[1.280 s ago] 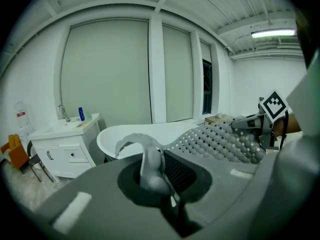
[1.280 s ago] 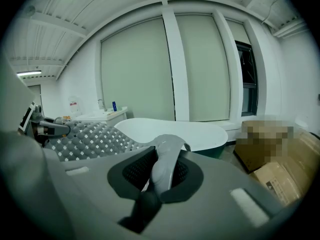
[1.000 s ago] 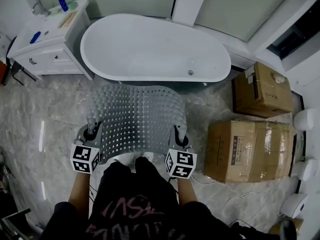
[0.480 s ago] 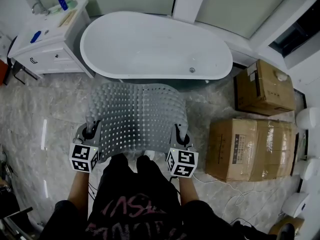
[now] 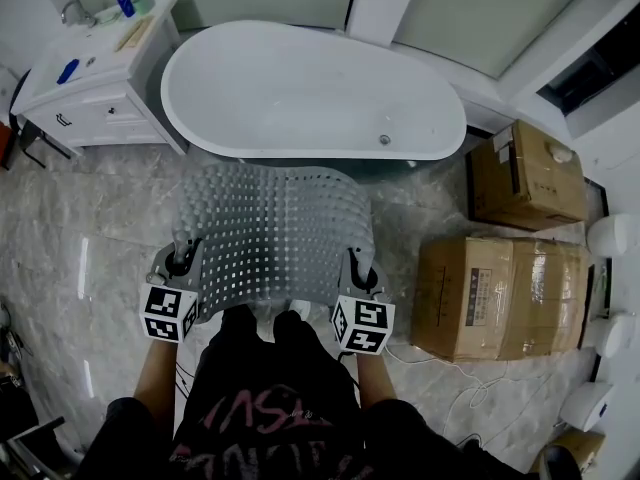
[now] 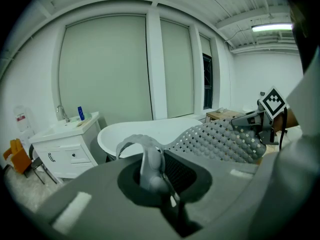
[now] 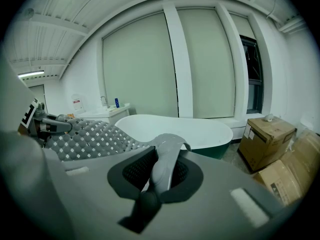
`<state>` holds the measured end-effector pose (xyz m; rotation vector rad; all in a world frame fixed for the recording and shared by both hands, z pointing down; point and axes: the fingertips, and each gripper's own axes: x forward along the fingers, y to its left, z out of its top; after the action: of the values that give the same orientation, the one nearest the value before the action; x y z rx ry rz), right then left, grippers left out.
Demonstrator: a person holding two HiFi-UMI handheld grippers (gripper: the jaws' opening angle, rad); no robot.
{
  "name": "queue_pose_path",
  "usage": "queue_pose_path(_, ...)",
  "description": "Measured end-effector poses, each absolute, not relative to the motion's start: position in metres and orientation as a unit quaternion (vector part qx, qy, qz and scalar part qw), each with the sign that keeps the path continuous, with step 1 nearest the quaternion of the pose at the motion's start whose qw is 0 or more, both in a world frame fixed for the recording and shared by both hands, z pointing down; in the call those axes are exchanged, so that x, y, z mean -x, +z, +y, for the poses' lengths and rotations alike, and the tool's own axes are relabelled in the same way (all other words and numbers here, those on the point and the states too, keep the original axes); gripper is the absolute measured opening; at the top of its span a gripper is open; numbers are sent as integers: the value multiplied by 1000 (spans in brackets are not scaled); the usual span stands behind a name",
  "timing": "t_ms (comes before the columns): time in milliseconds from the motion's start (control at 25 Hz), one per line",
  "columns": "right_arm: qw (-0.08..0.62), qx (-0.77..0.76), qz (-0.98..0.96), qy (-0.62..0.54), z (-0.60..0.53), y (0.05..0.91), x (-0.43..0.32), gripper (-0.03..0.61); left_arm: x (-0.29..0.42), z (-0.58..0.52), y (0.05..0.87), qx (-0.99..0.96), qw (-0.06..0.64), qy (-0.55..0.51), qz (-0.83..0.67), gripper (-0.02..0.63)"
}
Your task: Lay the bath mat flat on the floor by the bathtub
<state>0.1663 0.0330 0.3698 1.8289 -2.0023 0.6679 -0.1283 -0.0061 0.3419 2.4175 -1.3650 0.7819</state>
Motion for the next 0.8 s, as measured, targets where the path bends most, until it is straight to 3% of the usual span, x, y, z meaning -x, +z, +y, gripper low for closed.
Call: queue_pose_path(800,205,-656,-679,260,27,400,-141,51,159,-27,376,-833,156,280,-451,20)
